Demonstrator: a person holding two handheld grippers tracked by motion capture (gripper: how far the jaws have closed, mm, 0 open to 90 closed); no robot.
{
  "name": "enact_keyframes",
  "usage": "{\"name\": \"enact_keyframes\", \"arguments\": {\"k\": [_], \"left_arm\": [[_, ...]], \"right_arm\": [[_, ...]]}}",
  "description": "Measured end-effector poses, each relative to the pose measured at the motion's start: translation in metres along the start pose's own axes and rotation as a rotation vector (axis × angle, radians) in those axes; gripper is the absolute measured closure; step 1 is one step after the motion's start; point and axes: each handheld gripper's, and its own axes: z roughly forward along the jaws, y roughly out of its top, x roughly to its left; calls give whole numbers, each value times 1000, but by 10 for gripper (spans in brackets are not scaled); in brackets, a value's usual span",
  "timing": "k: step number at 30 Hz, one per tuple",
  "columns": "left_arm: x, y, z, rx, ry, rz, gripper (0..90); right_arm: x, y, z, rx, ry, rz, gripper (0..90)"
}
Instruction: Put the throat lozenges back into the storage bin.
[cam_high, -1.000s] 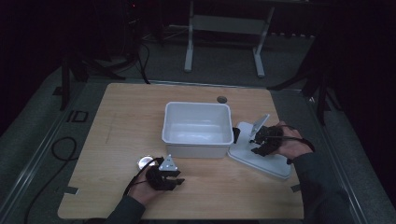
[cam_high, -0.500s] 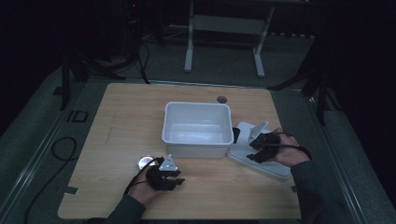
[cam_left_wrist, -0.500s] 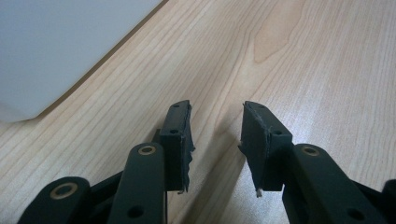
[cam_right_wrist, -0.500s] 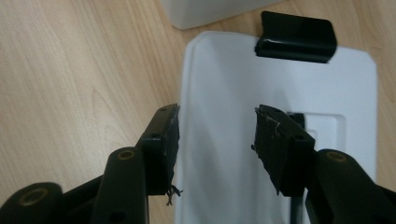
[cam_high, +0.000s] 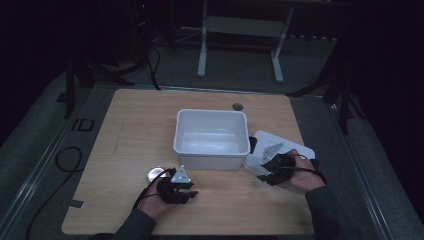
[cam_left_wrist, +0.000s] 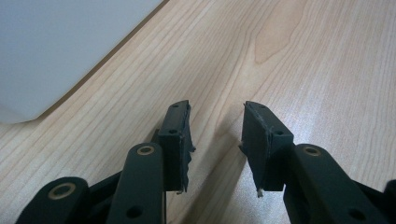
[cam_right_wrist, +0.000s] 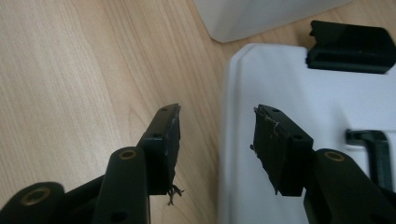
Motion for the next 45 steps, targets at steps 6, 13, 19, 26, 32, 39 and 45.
{"name": "enact_keyframes", "arguments": {"k": [6, 13, 19, 26, 32, 39, 45], "left_arm": [[-3, 1, -4, -5, 10, 1, 617], [-1, 3, -14, -28, 18, -9, 615], [2, 5, -26, -59, 12, -25, 608], [8, 2, -37, -69, 36, -54, 586], [17, 0, -52, -89, 65, -86, 541], [29, -5, -63, -69, 100, -124, 472], [39, -4, -75, -98, 106, -141, 398]], "right_arm": [[10, -2, 7, -17, 3, 6, 503], [22, -5, 19, -55, 6, 38, 495], [34, -8, 34, -67, 27, 49, 468], [45, -8, 47, -101, 43, 79, 455], [48, -13, 52, -143, 57, 122, 434], [48, -26, 55, -224, 60, 168, 402], [52, -31, 57, -276, 46, 185, 365]]}}
